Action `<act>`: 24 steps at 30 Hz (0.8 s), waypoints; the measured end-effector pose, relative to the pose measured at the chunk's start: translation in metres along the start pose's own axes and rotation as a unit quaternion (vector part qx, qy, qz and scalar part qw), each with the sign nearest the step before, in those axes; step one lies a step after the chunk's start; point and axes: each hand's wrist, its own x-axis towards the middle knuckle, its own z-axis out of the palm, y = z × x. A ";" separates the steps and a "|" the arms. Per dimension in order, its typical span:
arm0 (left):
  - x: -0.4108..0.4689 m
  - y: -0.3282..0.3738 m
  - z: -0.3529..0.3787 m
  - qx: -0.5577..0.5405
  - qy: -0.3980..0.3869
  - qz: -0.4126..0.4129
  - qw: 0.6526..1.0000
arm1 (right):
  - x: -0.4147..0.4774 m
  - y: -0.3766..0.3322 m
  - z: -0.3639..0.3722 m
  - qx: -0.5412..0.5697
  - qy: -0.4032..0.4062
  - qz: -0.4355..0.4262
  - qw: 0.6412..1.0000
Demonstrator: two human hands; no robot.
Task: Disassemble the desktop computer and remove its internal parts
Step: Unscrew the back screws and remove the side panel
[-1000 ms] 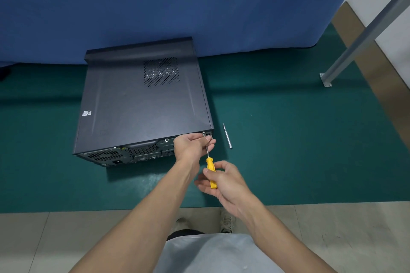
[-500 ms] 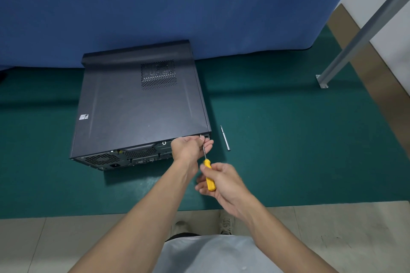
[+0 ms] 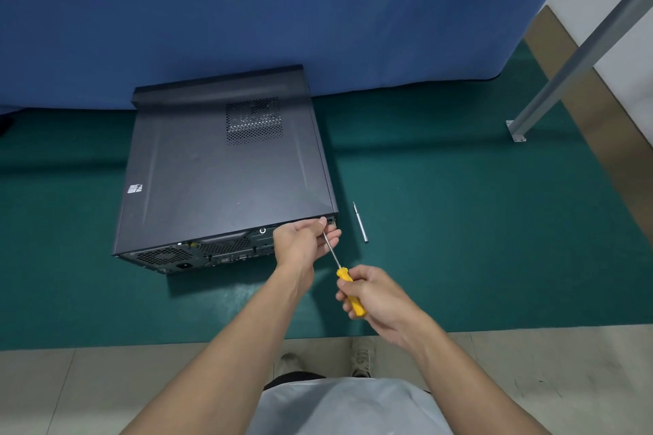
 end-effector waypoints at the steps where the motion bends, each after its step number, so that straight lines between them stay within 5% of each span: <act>1: 0.000 -0.001 -0.001 0.031 -0.002 0.018 0.999 | 0.000 0.001 -0.006 -0.024 0.009 0.001 1.000; 4: -0.002 -0.002 0.001 0.171 -0.026 0.113 0.978 | 0.002 -0.001 -0.024 -0.062 0.113 -0.040 0.991; 7: -0.010 -0.001 0.009 0.326 -0.090 0.241 0.909 | 0.010 -0.018 -0.034 0.001 0.208 -0.118 0.971; 12: -0.018 0.007 0.025 0.472 -0.144 0.405 0.769 | 0.020 -0.048 -0.039 0.037 0.187 -0.163 0.968; 18: -0.006 0.014 0.036 0.527 -0.174 0.459 0.694 | 0.038 -0.056 -0.059 0.059 0.166 -0.137 0.975; 20: 0.001 0.017 0.040 0.528 -0.155 0.470 0.690 | 0.048 -0.059 -0.069 0.028 0.176 -0.138 0.974; 24: 0.033 0.030 0.037 0.582 0.021 0.483 0.654 | 0.092 -0.072 -0.102 -0.141 0.259 -0.141 0.945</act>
